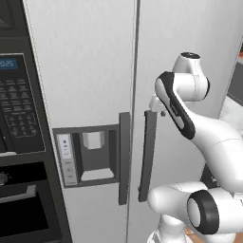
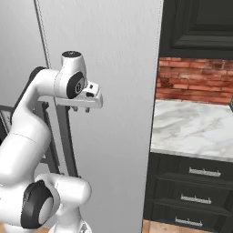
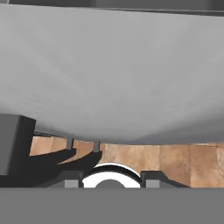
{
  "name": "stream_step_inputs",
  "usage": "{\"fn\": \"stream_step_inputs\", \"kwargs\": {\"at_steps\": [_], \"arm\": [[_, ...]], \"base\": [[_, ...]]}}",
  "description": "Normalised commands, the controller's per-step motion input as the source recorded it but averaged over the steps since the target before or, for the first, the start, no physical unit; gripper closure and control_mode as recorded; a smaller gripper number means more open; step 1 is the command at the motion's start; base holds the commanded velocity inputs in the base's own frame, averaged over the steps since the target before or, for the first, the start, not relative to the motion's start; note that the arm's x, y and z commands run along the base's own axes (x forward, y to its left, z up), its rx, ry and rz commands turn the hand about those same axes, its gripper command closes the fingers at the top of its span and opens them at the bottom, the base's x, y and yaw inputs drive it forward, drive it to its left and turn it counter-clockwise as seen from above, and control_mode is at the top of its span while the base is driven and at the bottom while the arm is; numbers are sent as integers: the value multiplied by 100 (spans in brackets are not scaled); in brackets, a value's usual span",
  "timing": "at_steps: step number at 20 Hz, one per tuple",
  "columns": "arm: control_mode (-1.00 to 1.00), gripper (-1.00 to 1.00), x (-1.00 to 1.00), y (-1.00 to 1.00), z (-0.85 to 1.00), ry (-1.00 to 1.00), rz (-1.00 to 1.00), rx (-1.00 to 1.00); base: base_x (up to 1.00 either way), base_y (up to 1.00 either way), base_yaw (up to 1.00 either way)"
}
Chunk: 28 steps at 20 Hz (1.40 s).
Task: Open the fridge, remove the peach, onion, and fish, and place them on any counter.
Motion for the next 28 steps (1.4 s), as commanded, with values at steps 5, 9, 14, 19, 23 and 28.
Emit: {"fn": "stream_step_inputs", "kwargs": {"at_steps": [5,9,14,19,23,28], "arm": [[100,-100,-1,0,0,0,0,0],[100,-100,0,0,0,0,0,0],[100,-100,0,0,0,0,0,0],[100,-100,0,0,0,0,0,0],[100,-100,0,0,0,0,0,0],[100,-100,0,0,0,0,0,0]], "base": [[0,0,0],[-33,28,-12],[-70,74,-45],[-11,89,-48],[0,69,-48],[2,42,-39]]}}
